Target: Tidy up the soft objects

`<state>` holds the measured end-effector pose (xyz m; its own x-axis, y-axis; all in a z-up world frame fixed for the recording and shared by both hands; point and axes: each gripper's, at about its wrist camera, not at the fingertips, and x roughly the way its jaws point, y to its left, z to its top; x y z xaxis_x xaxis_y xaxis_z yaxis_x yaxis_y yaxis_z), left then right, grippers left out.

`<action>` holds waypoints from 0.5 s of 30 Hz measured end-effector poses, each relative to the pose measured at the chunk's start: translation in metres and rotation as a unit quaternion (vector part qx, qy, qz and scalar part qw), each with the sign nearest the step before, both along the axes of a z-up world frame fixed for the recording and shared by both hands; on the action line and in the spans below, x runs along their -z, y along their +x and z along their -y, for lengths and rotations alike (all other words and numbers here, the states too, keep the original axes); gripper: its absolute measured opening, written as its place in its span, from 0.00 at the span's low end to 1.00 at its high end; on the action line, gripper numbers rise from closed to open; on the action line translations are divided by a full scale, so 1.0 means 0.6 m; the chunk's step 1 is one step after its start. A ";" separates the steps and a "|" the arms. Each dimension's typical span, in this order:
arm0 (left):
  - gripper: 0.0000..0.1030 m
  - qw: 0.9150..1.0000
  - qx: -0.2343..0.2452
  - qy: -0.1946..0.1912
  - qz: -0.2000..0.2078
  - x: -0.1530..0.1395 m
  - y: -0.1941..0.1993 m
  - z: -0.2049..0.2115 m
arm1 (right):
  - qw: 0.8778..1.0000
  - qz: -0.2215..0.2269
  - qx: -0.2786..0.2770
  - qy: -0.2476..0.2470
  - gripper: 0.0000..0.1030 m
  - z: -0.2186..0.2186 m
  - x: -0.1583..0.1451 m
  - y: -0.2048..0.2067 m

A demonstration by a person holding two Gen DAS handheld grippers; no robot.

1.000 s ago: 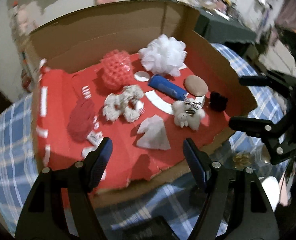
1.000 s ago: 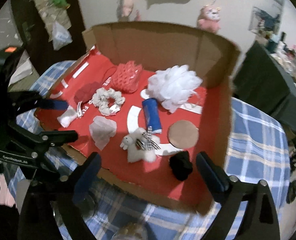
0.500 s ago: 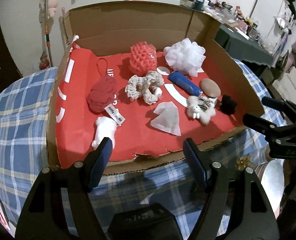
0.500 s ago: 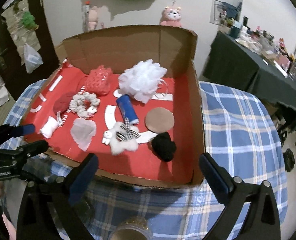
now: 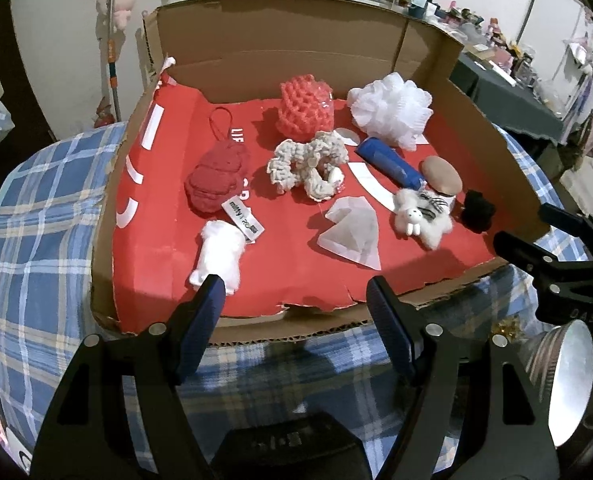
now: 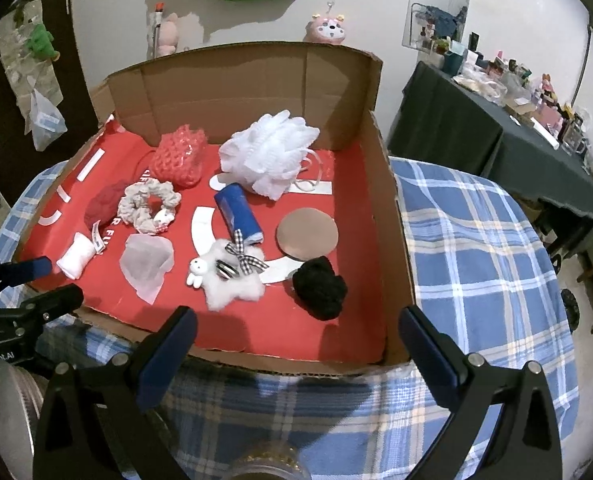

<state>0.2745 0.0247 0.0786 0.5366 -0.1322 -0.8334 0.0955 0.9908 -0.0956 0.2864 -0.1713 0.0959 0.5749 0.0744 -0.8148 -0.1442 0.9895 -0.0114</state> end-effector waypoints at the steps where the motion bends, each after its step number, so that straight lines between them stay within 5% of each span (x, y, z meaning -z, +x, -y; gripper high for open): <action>1: 0.70 1.000 -0.001 0.002 0.001 0.001 0.001 0.001 | 1.000 0.001 0.001 0.002 1.00 0.000 0.000 0.000; 15: 0.70 1.000 -0.007 -0.002 -0.006 0.014 0.005 0.000 | 1.000 0.000 0.004 0.002 1.00 -0.006 0.009 -0.001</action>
